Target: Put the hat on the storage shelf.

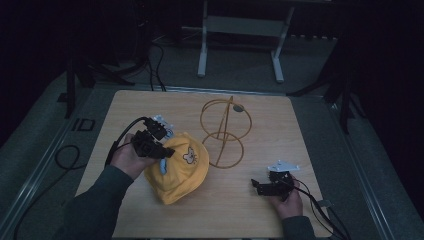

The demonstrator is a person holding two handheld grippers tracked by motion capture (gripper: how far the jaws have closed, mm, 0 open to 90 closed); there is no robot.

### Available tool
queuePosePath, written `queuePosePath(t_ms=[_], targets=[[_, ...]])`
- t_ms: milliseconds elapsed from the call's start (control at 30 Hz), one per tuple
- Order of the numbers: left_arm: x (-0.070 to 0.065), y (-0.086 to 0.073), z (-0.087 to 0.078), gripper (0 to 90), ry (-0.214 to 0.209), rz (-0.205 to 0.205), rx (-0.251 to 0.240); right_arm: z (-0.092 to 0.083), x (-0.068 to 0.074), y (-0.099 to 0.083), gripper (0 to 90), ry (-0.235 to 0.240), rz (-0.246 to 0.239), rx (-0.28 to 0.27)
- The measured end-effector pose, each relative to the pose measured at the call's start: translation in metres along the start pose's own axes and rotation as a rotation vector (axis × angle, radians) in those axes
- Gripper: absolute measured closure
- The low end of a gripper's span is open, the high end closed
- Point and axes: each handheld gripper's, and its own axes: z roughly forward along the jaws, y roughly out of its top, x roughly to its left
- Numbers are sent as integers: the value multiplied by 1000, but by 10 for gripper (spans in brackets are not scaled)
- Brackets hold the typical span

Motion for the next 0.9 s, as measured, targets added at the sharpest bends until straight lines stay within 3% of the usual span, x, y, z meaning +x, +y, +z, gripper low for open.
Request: queuePosePath(t_ms=[233, 433, 900], targets=[[3, 3, -7, 844, 8, 4, -3, 0, 0, 0, 116, 0, 0, 0], [5, 9, -8, 845, 8, 36, 26, 0, 0, 0, 116, 0, -1, -1], [13, 21, -18, 844, 7, 53, 48, 0, 0, 0, 117, 0, 0, -1]])
